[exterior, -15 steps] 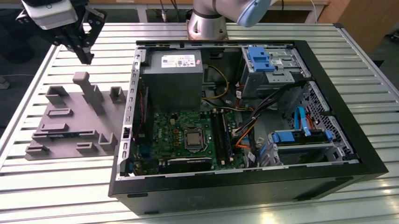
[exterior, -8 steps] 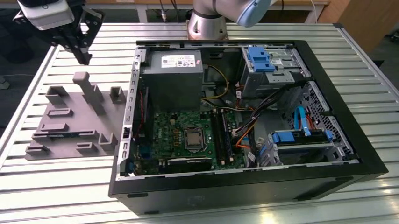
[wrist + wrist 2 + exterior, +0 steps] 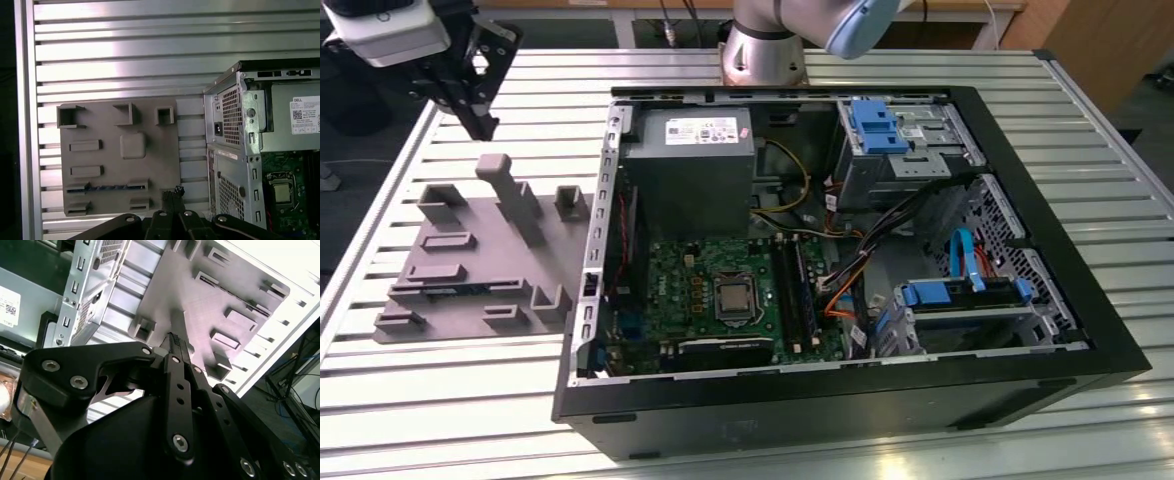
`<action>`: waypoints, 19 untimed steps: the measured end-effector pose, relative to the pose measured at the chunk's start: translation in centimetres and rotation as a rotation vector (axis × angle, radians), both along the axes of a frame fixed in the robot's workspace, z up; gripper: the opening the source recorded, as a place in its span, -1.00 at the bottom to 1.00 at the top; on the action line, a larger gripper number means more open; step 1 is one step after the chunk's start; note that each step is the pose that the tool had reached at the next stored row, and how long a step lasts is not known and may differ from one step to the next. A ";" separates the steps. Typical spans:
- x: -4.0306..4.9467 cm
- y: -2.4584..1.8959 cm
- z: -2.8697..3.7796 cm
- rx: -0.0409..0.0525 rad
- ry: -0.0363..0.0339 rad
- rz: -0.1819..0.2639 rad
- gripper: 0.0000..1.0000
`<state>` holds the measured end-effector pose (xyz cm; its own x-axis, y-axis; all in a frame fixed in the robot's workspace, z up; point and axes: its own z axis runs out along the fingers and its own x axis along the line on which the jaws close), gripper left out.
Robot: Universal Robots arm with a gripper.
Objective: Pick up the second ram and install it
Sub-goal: 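Reach for the second ram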
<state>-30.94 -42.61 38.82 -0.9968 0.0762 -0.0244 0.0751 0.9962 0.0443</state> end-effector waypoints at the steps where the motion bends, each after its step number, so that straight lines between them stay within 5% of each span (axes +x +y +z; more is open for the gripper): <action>1: -0.20 -0.10 -0.04 0.0000 0.0000 0.000 -0.79; 9: -1.28 -1.28 -0.62 0.0001 0.0023 0.000 -0.79; 13: -1.75 -1.54 -0.87 -0.0001 0.0090 0.001 -0.79; 19: -2.67 -1.71 -1.67 0.0001 0.0095 0.001 -0.79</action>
<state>-33.61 -44.32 37.15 -0.9971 0.0753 -0.0150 0.0745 0.9963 0.0436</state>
